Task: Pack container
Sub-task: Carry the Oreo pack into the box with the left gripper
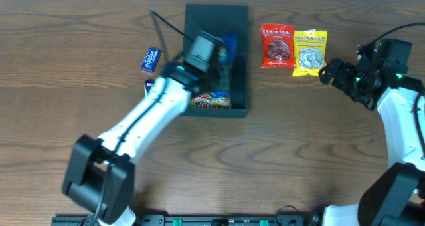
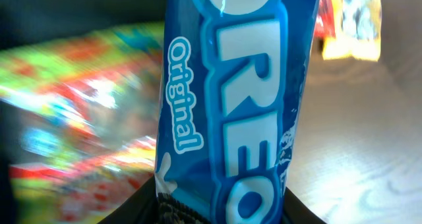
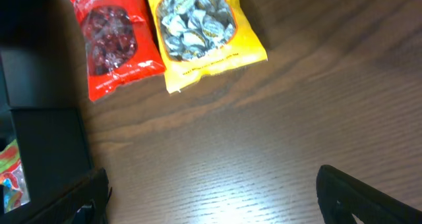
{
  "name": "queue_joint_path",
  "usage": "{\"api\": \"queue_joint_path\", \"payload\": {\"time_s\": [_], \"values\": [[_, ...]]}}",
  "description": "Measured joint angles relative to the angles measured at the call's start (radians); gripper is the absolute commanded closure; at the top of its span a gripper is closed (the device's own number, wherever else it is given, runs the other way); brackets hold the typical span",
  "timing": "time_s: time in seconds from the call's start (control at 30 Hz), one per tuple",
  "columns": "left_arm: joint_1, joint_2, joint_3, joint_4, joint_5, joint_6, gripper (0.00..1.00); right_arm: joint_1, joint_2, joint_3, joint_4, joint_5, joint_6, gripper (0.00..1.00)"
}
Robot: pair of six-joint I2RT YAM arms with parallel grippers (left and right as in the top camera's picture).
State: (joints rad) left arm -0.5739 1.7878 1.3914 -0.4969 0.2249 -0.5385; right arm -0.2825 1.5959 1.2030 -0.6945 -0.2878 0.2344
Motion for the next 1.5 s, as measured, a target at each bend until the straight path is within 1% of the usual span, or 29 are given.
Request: {"api": "queue_joint_path", "payload": {"time_s": [0.13,0.27,0.33,0.5,0.57,0.6,0.63,0.67,0.9,1.0,1.2,1.3,1.4,1.5], "values": [[-0.073,0.061,0.000,0.001,-0.011,-0.095,0.77,-0.001,0.000,0.000,-0.014,0.000,0.002,0.01],[-0.088,0.113,0.000,0.027,-0.026,-0.163,0.76,-0.001,0.000,0.000,-0.029,0.000,0.000,0.01],[-0.087,0.115,0.000,0.042,-0.031,-0.184,0.74,-0.001,0.000,0.000,-0.029,0.000,0.000,0.01],[-0.085,0.115,0.000,0.098,-0.045,-0.209,0.75,-0.001,0.000,0.000,-0.029,0.000,0.000,0.01],[-0.085,0.115,0.000,0.109,-0.050,-0.217,0.71,-0.001,0.000,0.000,-0.030,0.000,0.000,0.01],[-0.085,0.115,0.000,0.109,-0.050,-0.218,0.56,-0.001,0.000,0.000,-0.030,0.000,0.000,0.01],[-0.085,0.115,0.000,0.109,-0.052,-0.220,0.32,-0.001,0.000,0.000,-0.030,0.000,0.000,0.01],[-0.085,0.115,0.000,0.109,-0.052,-0.218,0.05,-0.001,0.000,0.000,-0.030,0.000,0.000,0.01],[-0.080,0.115,0.000,0.110,-0.033,-0.222,0.05,-0.001,0.000,0.000,-0.031,0.000,0.000,0.01],[-0.069,0.112,0.000,0.109,-0.013,-0.190,0.05,-0.001,0.000,0.000,-0.031,0.000,0.000,0.01],[-0.019,0.032,0.000,0.109,-0.018,-0.043,0.05,-0.001,0.000,0.000,-0.027,0.000,-0.005,0.01],[0.029,-0.023,0.000,0.110,-0.030,0.045,0.05,-0.001,0.000,0.000,-0.003,0.000,-0.019,0.01],[0.098,-0.051,0.003,0.104,-0.042,0.127,0.05,-0.001,0.000,0.000,0.056,0.000,-0.042,0.01],[0.175,-0.050,0.004,0.088,-0.050,0.174,0.05,0.000,0.000,0.000,0.147,-0.001,-0.076,0.01]]}}
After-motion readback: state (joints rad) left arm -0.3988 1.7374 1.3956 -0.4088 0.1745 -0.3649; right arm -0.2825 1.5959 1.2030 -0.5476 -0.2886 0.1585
